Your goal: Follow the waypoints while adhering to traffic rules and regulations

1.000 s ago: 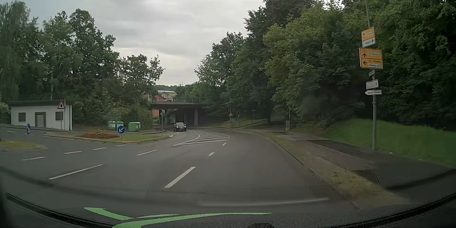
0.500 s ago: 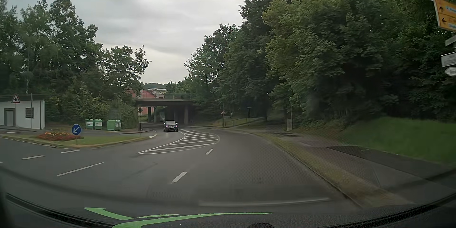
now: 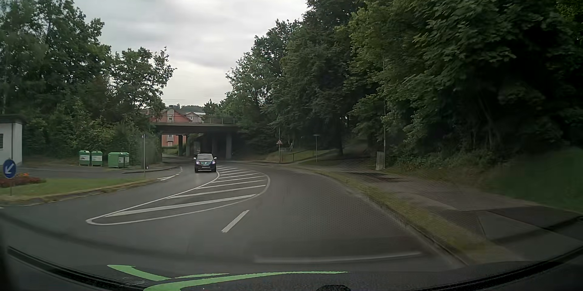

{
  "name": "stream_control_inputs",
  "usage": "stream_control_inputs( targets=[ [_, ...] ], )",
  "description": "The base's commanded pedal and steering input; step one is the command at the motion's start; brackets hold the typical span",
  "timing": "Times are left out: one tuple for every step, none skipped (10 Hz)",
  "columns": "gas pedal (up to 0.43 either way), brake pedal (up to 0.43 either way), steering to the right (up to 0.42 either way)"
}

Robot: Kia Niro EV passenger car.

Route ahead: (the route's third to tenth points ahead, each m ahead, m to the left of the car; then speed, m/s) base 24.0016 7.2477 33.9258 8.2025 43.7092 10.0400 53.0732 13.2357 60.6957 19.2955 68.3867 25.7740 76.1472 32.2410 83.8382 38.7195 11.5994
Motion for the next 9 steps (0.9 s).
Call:
stream_control_inputs(
  targets=[
    [0.008,0.000,0.000],
    [0.008,0.000,-0.001],
    [0.008,0.000,-0.002],
    [0.008,0.000,-0.006],
    [0.008,0.000,-0.010],
    [0.008,0.000,-0.011],
    [0.008,0.000,-0.016],
    [0.008,0.000,-0.022],
    [0.008,0.000,-0.027]
  ],
)
